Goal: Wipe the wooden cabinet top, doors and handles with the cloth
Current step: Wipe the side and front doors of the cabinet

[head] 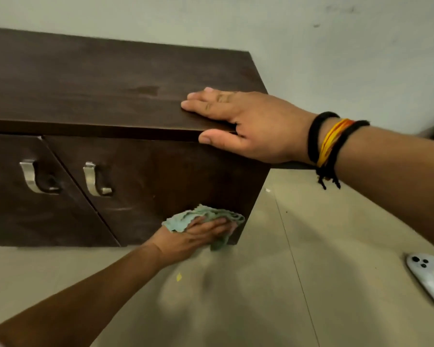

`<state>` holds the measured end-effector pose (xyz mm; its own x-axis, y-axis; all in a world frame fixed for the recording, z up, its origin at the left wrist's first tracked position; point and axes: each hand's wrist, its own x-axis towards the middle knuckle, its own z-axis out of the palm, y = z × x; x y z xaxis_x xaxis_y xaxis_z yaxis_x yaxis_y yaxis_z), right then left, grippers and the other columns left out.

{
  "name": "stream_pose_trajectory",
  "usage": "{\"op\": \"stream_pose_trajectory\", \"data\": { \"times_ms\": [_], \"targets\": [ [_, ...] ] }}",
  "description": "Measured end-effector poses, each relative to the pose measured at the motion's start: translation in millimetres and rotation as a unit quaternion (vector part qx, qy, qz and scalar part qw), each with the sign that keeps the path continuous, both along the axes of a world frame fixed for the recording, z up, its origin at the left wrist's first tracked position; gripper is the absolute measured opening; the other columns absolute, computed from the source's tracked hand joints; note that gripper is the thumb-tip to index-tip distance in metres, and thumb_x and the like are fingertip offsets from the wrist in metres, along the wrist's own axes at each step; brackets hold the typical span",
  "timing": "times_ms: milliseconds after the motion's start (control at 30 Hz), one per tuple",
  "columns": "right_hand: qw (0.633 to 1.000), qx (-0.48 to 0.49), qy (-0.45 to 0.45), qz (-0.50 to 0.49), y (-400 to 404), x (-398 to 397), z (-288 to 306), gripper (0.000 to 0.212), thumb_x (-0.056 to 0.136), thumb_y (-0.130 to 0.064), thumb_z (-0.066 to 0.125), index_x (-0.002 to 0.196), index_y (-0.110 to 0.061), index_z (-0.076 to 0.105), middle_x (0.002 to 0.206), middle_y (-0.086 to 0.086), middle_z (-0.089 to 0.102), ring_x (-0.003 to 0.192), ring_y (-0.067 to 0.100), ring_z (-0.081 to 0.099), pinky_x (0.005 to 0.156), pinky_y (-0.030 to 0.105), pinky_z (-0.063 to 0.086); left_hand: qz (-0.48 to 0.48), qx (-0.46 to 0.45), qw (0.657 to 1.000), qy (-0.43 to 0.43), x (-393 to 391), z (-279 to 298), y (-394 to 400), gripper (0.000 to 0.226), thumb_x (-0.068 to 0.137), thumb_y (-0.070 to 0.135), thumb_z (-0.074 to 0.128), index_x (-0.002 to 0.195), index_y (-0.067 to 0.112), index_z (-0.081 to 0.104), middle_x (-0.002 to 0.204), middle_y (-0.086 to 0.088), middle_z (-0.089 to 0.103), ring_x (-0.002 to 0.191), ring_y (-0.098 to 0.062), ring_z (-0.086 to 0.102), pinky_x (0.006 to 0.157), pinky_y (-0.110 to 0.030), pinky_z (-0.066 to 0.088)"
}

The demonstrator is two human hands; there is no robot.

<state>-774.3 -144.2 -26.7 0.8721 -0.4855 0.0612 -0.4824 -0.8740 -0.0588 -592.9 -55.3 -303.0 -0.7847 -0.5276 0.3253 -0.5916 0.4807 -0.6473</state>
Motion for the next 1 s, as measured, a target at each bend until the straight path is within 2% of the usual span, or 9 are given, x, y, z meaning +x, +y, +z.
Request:
{"op": "stream_pose_trajectory", "data": {
  "times_ms": [100,233,300,400,467,567,633,800,1000],
  "targets": [
    [1.0,0.003,-0.011,0.009,-0.1,0.6,-2.1,0.061,0.099,-0.06,0.035,0.155,-0.039,0.023,0.163,-0.015,0.023,0.151,0.006,0.015,0.123,0.034,0.018,-0.028,-0.032,0.998,-0.035,-29.0,37.9,-24.3,0.055,0.106,0.021,0.018,0.159,0.013,0.008,0.167,0.0,0.01,0.154,-0.013,0.003,0.123,-0.036,0.002],
    [1.0,0.006,-0.006,0.008,0.2,1.3,0.1,0.062,0.099,-0.058,0.036,0.156,-0.038,0.022,0.164,-0.014,0.023,0.152,0.007,0.014,0.123,0.03,0.016,0.027,-0.079,0.993,0.077,-25.4,29.4,-17.3,0.074,0.092,0.043,0.056,0.158,0.029,0.025,0.168,0.003,0.007,0.152,-0.015,0.008,0.119,-0.035,0.006],
    [1.0,0.008,-0.005,0.008,0.2,1.2,0.4,0.062,0.099,-0.058,0.036,0.156,-0.038,0.022,0.164,-0.014,0.023,0.152,0.007,0.014,0.123,0.032,0.017,0.043,-0.007,0.994,0.099,-11.9,-2.0,-3.3,0.085,0.083,0.038,0.067,0.157,0.029,0.026,0.168,0.002,-0.002,0.154,-0.017,0.0,0.114,-0.035,0.017],
    [1.0,0.011,-0.004,0.005,1.1,1.4,0.3,0.061,0.099,-0.058,0.036,0.155,-0.038,0.023,0.164,-0.015,0.023,0.152,0.007,0.014,0.123,0.033,0.018,0.01,0.095,0.992,-0.081,-1.9,-36.5,-1.0,0.103,0.081,0.025,0.073,0.16,0.011,0.009,0.167,-0.01,-0.013,0.152,-0.026,-0.017,0.115,-0.034,0.031],
    [1.0,0.012,-0.009,0.004,1.4,1.2,1.0,0.061,0.099,-0.058,0.037,0.155,-0.037,0.024,0.163,-0.014,0.024,0.152,0.007,0.015,0.123,0.036,0.02,-0.03,0.054,0.978,-0.198,-11.5,-25.4,-11.6,0.097,0.089,0.023,0.068,0.157,-0.001,0.003,0.166,-0.02,-0.01,0.153,-0.035,-0.009,0.12,-0.034,0.025],
    [1.0,0.009,-0.012,0.004,1.0,1.8,-0.2,0.061,0.099,-0.058,0.036,0.155,-0.037,0.024,0.163,-0.014,0.024,0.151,0.008,0.016,0.122,0.037,0.022,-0.069,-0.065,0.992,-0.087,-29.1,14.7,-28.8,0.057,0.106,0.033,0.038,0.158,0.017,0.022,0.166,-0.004,0.02,0.152,-0.02,0.018,0.121,-0.032,0.014],
    [1.0,0.011,-0.009,0.005,1.5,2.5,0.4,0.061,0.099,-0.058,0.036,0.155,-0.037,0.024,0.164,-0.013,0.024,0.152,0.008,0.016,0.122,0.037,0.021,-0.009,-0.04,0.999,-0.024,-21.9,17.4,-24.7,0.05,0.106,0.03,0.026,0.156,0.025,0.031,0.162,0.006,0.028,0.147,-0.013,0.025,0.12,-0.033,0.008],
    [1.0,0.014,-0.004,0.002,3.4,2.0,0.9,0.061,0.1,-0.057,0.036,0.155,-0.037,0.023,0.164,-0.013,0.023,0.152,0.008,0.015,0.123,0.034,0.018,-0.035,0.024,0.979,-0.202,-10.3,-38.1,-10.8,0.097,0.095,0.023,0.059,0.148,-0.017,-0.012,0.16,-0.03,-0.021,0.148,-0.044,-0.019,0.121,-0.053,-0.005],
    [1.0,0.013,0.0,-0.003,3.0,1.2,1.4,0.061,0.099,-0.059,0.034,0.155,-0.04,0.022,0.164,-0.016,0.022,0.152,0.005,0.012,0.124,0.034,0.018,-0.053,0.01,0.963,-0.263,-39.3,-20.1,-24.5,0.073,0.102,0.025,0.041,0.158,0.003,0.0,0.164,-0.02,-0.017,0.152,-0.034,-0.016,0.123,-0.049,-0.004]
  ]
}}
